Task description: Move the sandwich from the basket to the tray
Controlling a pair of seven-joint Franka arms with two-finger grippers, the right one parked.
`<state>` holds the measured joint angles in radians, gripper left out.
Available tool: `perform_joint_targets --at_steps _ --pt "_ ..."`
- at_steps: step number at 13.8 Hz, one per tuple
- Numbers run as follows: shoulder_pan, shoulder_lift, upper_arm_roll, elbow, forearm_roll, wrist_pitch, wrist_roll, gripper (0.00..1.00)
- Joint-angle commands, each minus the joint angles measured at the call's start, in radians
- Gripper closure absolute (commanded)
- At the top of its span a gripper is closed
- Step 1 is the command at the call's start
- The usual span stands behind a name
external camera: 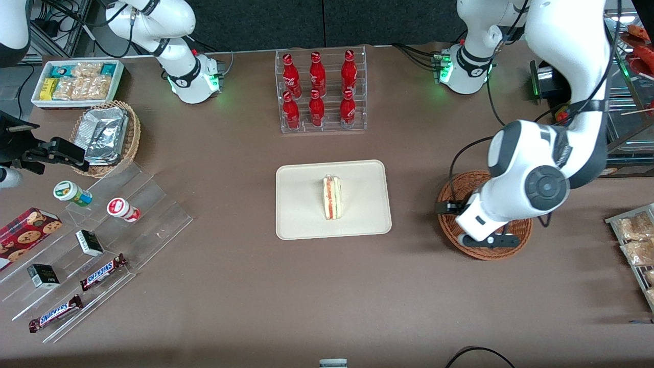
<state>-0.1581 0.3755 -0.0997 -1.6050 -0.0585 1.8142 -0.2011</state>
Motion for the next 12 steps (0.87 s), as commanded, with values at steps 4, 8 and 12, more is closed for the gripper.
perform_joint_targets --at_steps 4,8,12 --pt "0.11 -0.233 -0.014 -0.13 -0.018 -0.128 0.207 0.0" --pt "0.158 -0.314 -0.015 -0.13 -0.014 -0.2 0.259 0.0" --pt "0.198 -0.415 -0.012 -0.121 0.02 -0.265 0.278 0.0"
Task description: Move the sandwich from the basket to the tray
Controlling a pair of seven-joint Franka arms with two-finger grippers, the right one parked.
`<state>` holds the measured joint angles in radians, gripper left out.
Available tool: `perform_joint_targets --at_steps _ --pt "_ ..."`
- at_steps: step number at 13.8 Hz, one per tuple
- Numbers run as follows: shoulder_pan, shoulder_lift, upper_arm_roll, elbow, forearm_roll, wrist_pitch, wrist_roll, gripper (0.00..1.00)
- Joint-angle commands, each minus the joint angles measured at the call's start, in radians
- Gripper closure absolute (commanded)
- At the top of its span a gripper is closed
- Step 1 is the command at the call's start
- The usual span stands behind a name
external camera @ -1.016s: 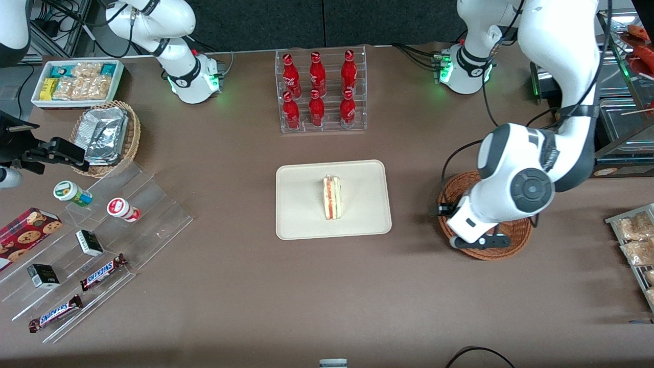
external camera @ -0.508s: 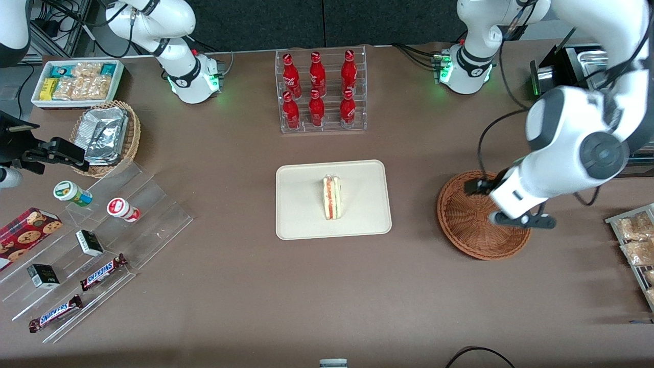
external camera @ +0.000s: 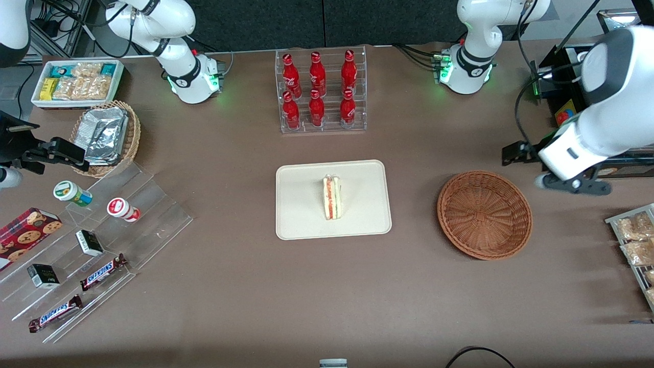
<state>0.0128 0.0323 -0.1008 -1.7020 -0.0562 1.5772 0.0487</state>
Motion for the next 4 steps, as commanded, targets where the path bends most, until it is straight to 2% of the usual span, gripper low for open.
perform_joint_targets --at_steps 1,4 --pt "0.027 -0.087 -0.011 -0.024 0.057 -0.04 0.028 0.0" --pt "0.029 -0.106 -0.007 -0.022 0.079 -0.049 0.031 0.0"
